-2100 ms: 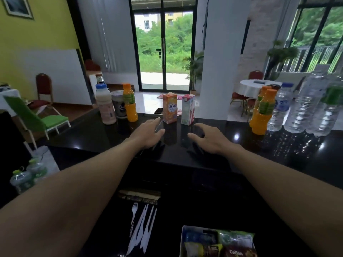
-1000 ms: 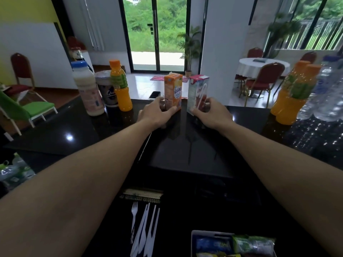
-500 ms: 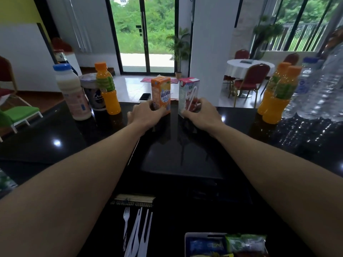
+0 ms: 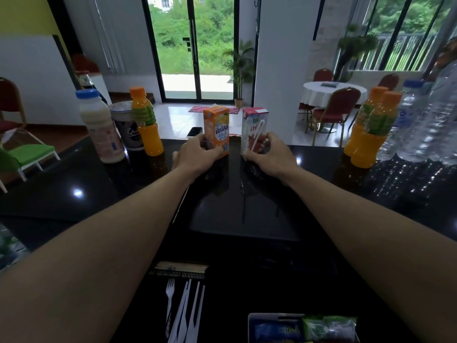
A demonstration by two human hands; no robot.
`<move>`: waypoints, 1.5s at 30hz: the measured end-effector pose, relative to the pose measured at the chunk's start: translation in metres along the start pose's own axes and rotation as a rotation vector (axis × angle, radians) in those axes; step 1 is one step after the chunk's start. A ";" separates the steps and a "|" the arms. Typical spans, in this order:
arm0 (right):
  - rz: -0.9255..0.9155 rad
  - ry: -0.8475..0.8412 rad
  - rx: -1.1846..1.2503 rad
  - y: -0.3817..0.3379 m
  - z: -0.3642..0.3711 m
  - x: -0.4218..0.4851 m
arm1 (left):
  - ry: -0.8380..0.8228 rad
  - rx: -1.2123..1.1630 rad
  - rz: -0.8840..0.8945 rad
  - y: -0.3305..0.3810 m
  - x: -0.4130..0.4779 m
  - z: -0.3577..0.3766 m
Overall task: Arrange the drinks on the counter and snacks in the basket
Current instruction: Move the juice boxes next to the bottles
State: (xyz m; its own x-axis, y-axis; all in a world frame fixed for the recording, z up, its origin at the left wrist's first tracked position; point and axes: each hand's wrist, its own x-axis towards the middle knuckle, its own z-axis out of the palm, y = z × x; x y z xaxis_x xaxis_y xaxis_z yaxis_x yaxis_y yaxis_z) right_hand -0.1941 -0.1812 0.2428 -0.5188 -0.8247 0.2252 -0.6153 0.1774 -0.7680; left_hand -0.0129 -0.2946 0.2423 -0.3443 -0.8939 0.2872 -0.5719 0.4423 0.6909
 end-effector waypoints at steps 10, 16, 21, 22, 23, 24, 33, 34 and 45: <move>-0.001 -0.003 0.019 0.002 -0.001 0.001 | 0.009 -0.058 0.019 0.004 -0.006 -0.005; 0.003 0.024 0.049 0.002 -0.001 0.000 | -0.006 -0.142 0.034 0.008 -0.010 -0.007; -0.006 0.040 0.058 0.002 0.000 -0.001 | 0.001 -0.140 0.054 0.007 -0.009 -0.005; -0.007 0.040 0.060 0.001 -0.001 -0.001 | 0.006 -0.136 0.057 0.006 -0.008 -0.004; -0.008 0.042 0.063 0.001 -0.001 -0.001 | 0.010 -0.135 0.057 0.005 -0.007 -0.004; -0.011 0.046 0.066 0.000 -0.001 -0.001 | 0.012 -0.137 0.056 0.004 -0.006 -0.004; -0.035 0.050 0.065 -0.002 -0.002 -0.003 | 0.039 -0.156 0.046 0.003 -0.002 -0.002; -0.037 0.047 0.063 -0.002 -0.003 -0.003 | 0.040 -0.156 0.046 0.003 -0.002 -0.003; -0.032 0.001 0.066 -0.006 -0.004 -0.009 | 0.016 -0.059 0.102 0.007 -0.009 -0.002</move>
State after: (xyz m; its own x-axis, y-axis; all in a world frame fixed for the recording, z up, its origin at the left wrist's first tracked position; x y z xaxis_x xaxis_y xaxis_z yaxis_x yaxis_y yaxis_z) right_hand -0.1886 -0.1724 0.2477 -0.5005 -0.8286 0.2509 -0.5913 0.1155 -0.7981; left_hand -0.0127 -0.2839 0.2460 -0.3865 -0.8457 0.3680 -0.4896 0.5263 0.6952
